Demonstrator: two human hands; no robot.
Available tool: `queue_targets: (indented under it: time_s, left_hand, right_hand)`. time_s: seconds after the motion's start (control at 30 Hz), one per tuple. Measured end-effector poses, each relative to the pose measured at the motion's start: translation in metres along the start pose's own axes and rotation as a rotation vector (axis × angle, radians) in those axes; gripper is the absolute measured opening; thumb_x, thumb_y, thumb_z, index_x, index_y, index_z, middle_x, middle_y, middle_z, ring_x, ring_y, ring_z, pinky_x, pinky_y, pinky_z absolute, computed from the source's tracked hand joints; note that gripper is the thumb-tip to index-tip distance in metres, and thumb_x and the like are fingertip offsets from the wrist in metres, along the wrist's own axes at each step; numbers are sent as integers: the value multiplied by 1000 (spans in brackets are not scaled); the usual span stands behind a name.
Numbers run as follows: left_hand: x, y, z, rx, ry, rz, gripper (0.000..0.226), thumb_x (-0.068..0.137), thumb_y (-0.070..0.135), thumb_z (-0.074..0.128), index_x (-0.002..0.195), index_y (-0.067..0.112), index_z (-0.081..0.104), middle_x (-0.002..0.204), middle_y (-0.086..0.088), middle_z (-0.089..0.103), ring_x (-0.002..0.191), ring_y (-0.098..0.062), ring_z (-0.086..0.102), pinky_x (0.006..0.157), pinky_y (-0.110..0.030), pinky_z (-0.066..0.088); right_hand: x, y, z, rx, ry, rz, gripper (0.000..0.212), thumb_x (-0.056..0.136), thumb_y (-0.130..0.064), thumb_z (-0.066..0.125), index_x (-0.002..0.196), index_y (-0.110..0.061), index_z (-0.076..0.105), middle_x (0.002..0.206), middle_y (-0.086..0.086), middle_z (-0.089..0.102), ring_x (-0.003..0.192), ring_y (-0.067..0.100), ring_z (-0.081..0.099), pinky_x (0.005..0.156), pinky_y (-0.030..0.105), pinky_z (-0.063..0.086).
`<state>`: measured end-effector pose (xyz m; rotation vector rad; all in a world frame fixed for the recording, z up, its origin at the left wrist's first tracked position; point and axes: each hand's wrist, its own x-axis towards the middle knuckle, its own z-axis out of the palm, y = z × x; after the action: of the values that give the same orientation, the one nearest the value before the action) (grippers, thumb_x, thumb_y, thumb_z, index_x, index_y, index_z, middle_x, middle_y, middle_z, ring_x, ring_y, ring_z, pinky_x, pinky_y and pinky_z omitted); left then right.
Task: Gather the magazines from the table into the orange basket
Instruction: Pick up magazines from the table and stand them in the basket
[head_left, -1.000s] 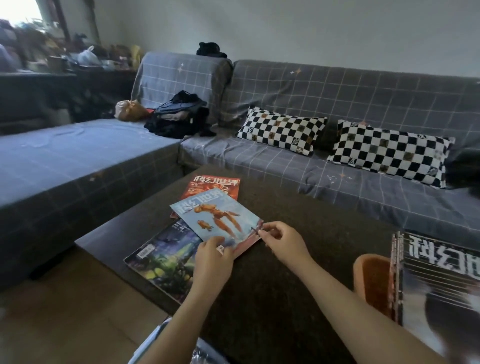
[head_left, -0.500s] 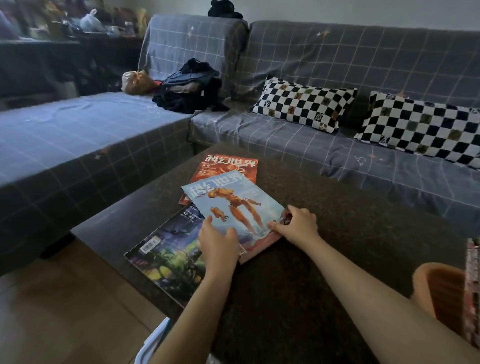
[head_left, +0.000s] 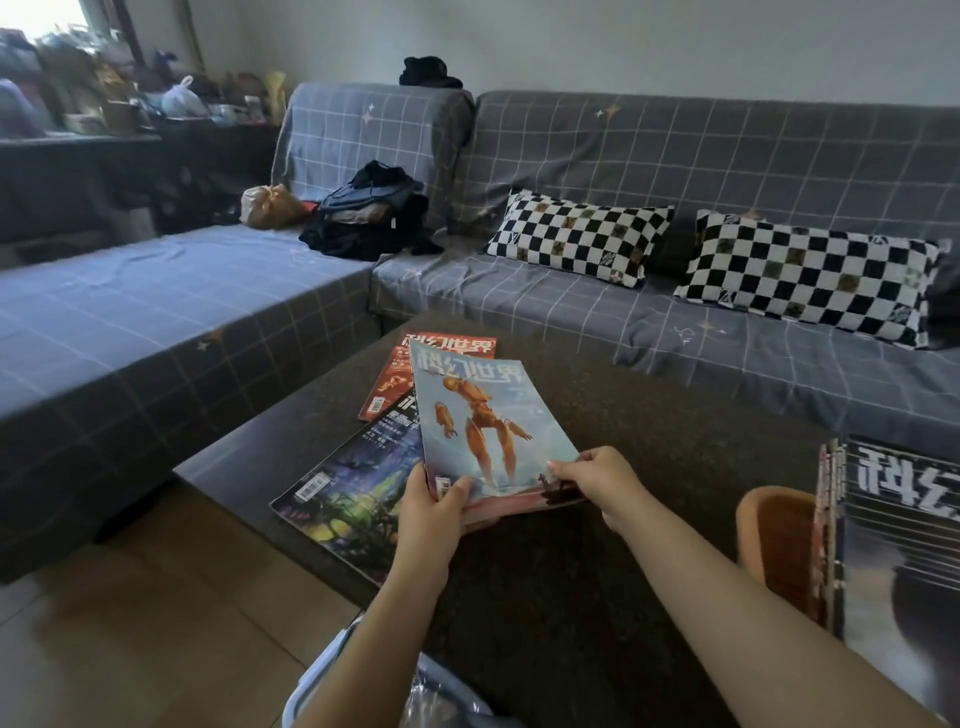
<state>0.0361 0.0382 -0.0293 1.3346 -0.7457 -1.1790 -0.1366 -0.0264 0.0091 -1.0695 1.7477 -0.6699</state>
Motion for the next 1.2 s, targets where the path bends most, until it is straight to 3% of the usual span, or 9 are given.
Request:
queue_targets:
  time_s: [0.1,0.17,0.27,0.43,0.57,0.77,0.97,1.1,1.2]
  left_hand:
    - [-22,13,-5,-83,-85,57,32,92,7,62,122,15,54,115,-9,69,91,-24,72,75,-40,60]
    - [-38,25,-6,-138,-145,77,37,91,5,62,126,11,53,114,-12,69,86,-25,72,66,-36,60]
    - [-65,43,1,-144,-237,121,40,90,6,62,128,9,52,115,-14,68,88,-25,72,69,-36,59]
    - [-109,63,31,-123,-368,168,39,89,8,62,127,16,53,118,-9,69,100,-28,69,82,-41,55]
    - [-135,68,64,-92,-473,196,33,88,10,63,119,18,57,113,-7,71,99,-25,70,76,-34,58]
    - [-163,56,124,22,-614,192,35,84,21,67,119,19,59,103,0,74,93,-18,72,73,-30,56]
    - [-179,28,188,357,-575,257,41,91,24,63,129,30,49,118,9,66,103,-11,65,87,-35,56]
    - [-180,4,213,511,-573,256,43,87,22,68,125,32,50,117,7,65,94,-7,64,74,-25,54]
    - [-182,-9,220,655,-521,262,42,84,29,72,121,32,52,92,18,62,81,-1,62,60,-16,50]
  right_hand:
    - [-32,3,-21,121,-16,-70,44,80,-20,72,118,-9,51,89,3,66,69,11,67,50,23,43]
    - [-53,6,-37,180,-35,-142,51,80,-21,73,124,-11,49,95,4,67,76,15,70,61,29,53]
    - [-84,13,-63,275,-54,-229,57,80,-20,72,130,-11,45,105,7,66,86,20,70,82,41,56]
    - [-132,30,-113,522,-53,-298,52,81,-9,69,128,-7,46,108,13,66,90,28,69,85,46,55]
    - [-162,54,-158,600,-51,-328,48,78,-11,69,120,-18,48,109,11,67,87,28,71,76,44,57]
    - [-188,101,-219,606,155,-349,44,79,-8,67,116,-24,49,107,9,67,83,25,72,67,40,59]
    - [-197,150,-266,461,378,-313,40,85,-6,65,116,-24,47,115,8,61,96,26,65,81,43,55]
    - [-190,175,-275,359,471,-236,50,85,-7,65,128,-21,42,119,5,59,96,20,61,65,27,50]
    - [-185,190,-273,232,528,-266,58,84,-4,66,133,-24,41,117,1,58,91,11,58,60,20,46]
